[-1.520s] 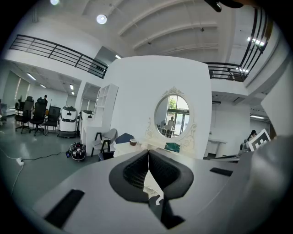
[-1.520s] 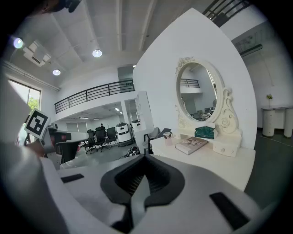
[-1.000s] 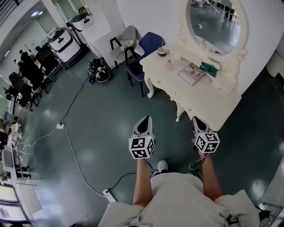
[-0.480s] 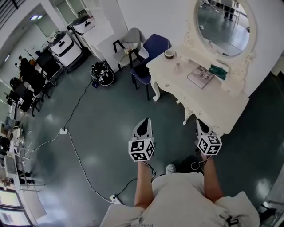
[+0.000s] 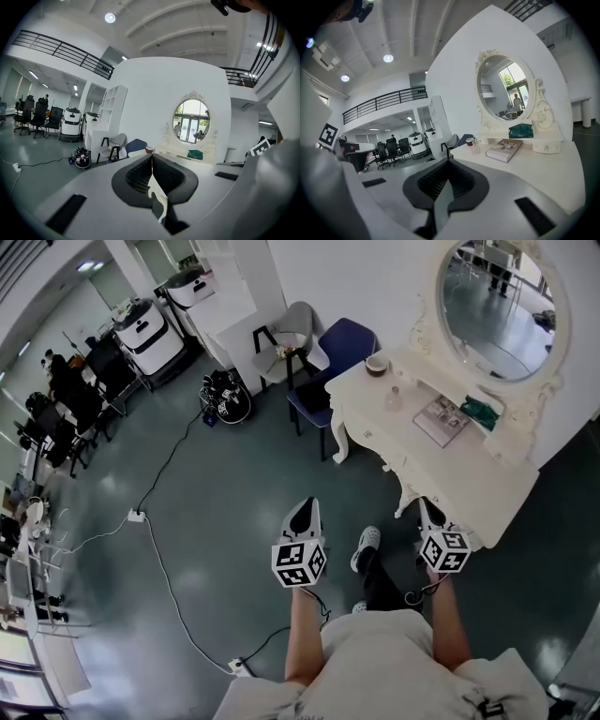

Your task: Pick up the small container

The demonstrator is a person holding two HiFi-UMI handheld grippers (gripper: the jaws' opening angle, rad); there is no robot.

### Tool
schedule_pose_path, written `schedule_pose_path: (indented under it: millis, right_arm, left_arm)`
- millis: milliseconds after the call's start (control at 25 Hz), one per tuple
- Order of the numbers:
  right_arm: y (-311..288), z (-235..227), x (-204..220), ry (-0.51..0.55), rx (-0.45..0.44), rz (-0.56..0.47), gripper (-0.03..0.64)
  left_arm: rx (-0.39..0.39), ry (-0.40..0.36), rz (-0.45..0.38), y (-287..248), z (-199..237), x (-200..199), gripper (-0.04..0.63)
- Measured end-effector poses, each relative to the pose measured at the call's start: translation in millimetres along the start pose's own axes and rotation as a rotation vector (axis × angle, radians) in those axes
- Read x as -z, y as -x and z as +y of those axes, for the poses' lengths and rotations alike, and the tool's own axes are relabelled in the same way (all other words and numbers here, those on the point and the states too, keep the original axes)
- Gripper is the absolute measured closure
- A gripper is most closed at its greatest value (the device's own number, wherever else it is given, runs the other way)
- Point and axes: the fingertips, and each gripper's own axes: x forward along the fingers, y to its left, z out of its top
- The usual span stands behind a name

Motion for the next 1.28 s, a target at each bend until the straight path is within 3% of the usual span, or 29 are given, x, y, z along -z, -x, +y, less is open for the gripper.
schedule_pose_path:
  millis: [520,1160,1280]
  right_arm:
    - [-121.5,-8.3,-40.6,0.008,-0.025,0.003,0.603]
    - [-228.0,-65.6,-103.5,-0.03,0.019,-0.062,0.6]
    - [-247.2,-76.7,-107.0,-0.027,0.009,-0.069,0.57]
  left_arm:
    - [0.028,-0.057,0.029,-121.0,35.9,-44.4,0.566]
    - [0.15,-0.129,0.063,-276.5,23.7,-86.5,0.566]
    - [0.177,-0.142,0.076,-305.1,18.1,-83.6,0.566]
